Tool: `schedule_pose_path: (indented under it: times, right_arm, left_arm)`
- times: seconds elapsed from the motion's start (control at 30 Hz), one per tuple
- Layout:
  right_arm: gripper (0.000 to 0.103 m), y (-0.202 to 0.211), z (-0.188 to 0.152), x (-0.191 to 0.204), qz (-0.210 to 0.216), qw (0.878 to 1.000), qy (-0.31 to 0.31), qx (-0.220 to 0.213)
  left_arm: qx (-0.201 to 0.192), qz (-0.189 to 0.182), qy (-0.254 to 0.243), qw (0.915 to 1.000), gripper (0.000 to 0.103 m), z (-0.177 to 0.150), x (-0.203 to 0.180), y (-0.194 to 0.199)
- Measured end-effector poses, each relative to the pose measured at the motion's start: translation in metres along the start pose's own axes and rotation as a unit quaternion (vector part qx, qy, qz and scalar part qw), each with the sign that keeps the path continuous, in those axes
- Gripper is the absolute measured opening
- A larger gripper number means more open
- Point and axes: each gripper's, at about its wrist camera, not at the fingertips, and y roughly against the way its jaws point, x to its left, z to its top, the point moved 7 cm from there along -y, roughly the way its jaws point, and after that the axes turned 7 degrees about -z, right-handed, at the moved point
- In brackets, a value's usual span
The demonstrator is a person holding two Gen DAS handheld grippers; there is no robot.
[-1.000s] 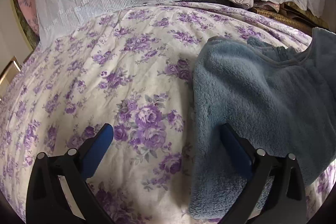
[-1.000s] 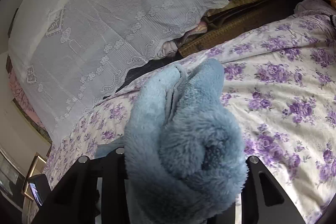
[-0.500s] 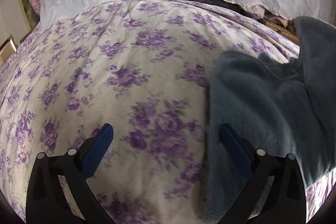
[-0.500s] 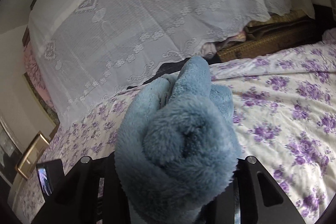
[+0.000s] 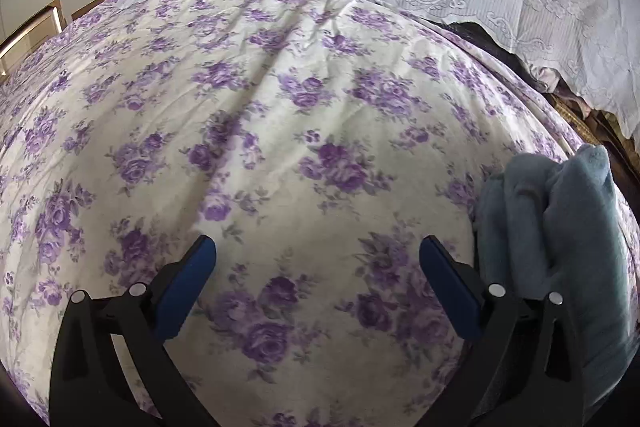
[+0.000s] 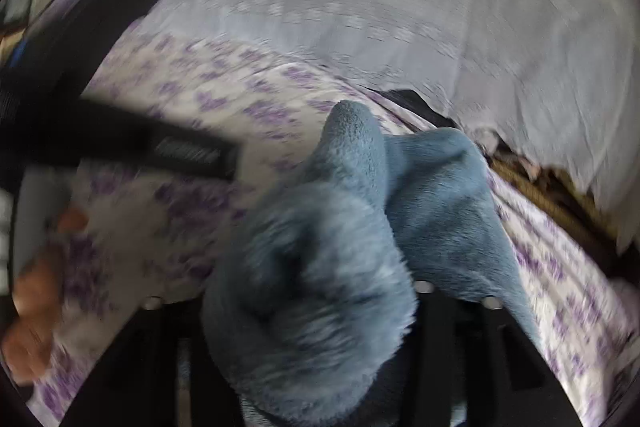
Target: Fold small clothes
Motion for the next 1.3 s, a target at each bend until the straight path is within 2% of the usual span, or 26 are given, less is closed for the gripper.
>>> schedule_pose_path:
  times: [0.07, 0.1, 0.23, 0.37, 0.47, 0.53, 0.57, 0.6, 0.67, 0.77, 0.83, 0.87, 0.93, 0.97, 1.0, 1.1, 1.17, 1.23, 1.3]
  right_arm:
    - [0.076, 0.006, 0.000, 0.008, 0.017, 1.000, 0.019, -0.001]
    - [0.077, 0.010, 0.001, 0.008, 0.029, 0.999, 0.019, -0.002]
    - [0.077, 0.038, 0.004, -0.006, 0.082, 0.996, 0.012, -0.027]
    - [0.078, 0.085, 0.006, -0.030, 0.137, 0.988, 0.007, -0.067]
    - [0.077, 0.106, 0.007, -0.069, 0.160, 0.982, -0.042, -0.089]
    - [0.058, 0.107, 0.007, -0.099, 0.171, 0.976, -0.107, -0.086]
    - [0.037, 0.103, 0.005, -0.109, 0.173, 0.973, -0.132, -0.079]
    - [0.023, 0.094, 0.002, -0.118, 0.173, 0.970, -0.160, -0.067]
    - [0.017, 0.068, -0.007, -0.123, 0.166, 0.967, -0.191, -0.026]
    - [0.014, 0.040, -0.027, -0.099, 0.162, 0.972, -0.168, 0.015]
    - [0.014, 0.028, -0.042, -0.085, 0.151, 0.976, -0.153, 0.033]
    - [0.014, 0.025, -0.043, -0.081, 0.155, 0.976, -0.151, 0.031]
    - [0.014, 0.025, -0.043, -0.078, 0.158, 0.977, -0.142, 0.036]
    - [0.014, 0.025, -0.041, -0.080, 0.157, 0.976, -0.145, 0.042]
    - [0.013, 0.025, -0.040, -0.083, 0.161, 0.974, -0.151, 0.047]
    - [0.015, 0.036, -0.026, -0.101, 0.180, 0.966, -0.185, 0.028]
    - [0.017, 0.034, -0.013, -0.117, 0.170, 0.967, -0.191, 0.014]
    - [0.017, 0.023, 0.004, -0.128, 0.159, 0.967, -0.199, 0.009]
    - [0.017, 0.006, 0.012, -0.136, 0.156, 0.964, -0.213, 0.018]
  left_arm:
    - [0.000, -0.001, 0.003, 1.0000, 0.099, 0.001, 0.003, 0.000]
    - [0.000, -0.002, 0.003, 1.0000, 0.099, 0.002, 0.003, 0.000]
    - [-0.010, 0.006, -0.006, 0.9999, 0.099, 0.004, 0.003, 0.006]
    - [-0.030, 0.019, -0.019, 0.9992, 0.099, 0.008, 0.002, 0.019]
    - [-0.054, 0.015, -0.023, 0.9982, 0.099, 0.013, -0.003, 0.039]
    - [-0.078, -0.013, -0.029, 0.9965, 0.099, 0.016, -0.015, 0.063]
    - [-0.090, -0.030, -0.035, 0.9949, 0.099, 0.017, -0.023, 0.075]
    - [-0.108, -0.052, -0.048, 0.9916, 0.099, 0.017, -0.036, 0.091]
    - [-0.119, -0.077, -0.088, 0.9860, 0.099, 0.012, -0.064, 0.105]
    - [-0.080, -0.045, -0.151, 0.9842, 0.099, -0.005, -0.090, 0.083]
    - [-0.035, 0.004, -0.178, 0.9833, 0.099, -0.021, -0.090, 0.036]
    - [-0.015, 0.011, -0.172, 0.9849, 0.099, -0.029, -0.082, 0.012]
    - [0.009, -0.035, -0.119, 0.9922, 0.099, -0.031, -0.068, 0.001]
    - [0.027, -0.063, -0.099, 0.9927, 0.099, -0.027, -0.064, 0.002]
    - [0.030, -0.073, -0.095, 0.9924, 0.099, -0.027, -0.062, 0.002]
    - [0.016, -0.069, -0.088, 0.9936, 0.099, -0.023, -0.059, 0.009]
    - [-0.014, -0.073, -0.091, 0.9931, 0.099, -0.015, -0.063, 0.026]
    - [-0.036, -0.094, -0.089, 0.9909, 0.099, -0.011, -0.068, 0.041]
    - [-0.033, -0.098, -0.102, 0.9894, 0.099, -0.015, -0.073, 0.043]
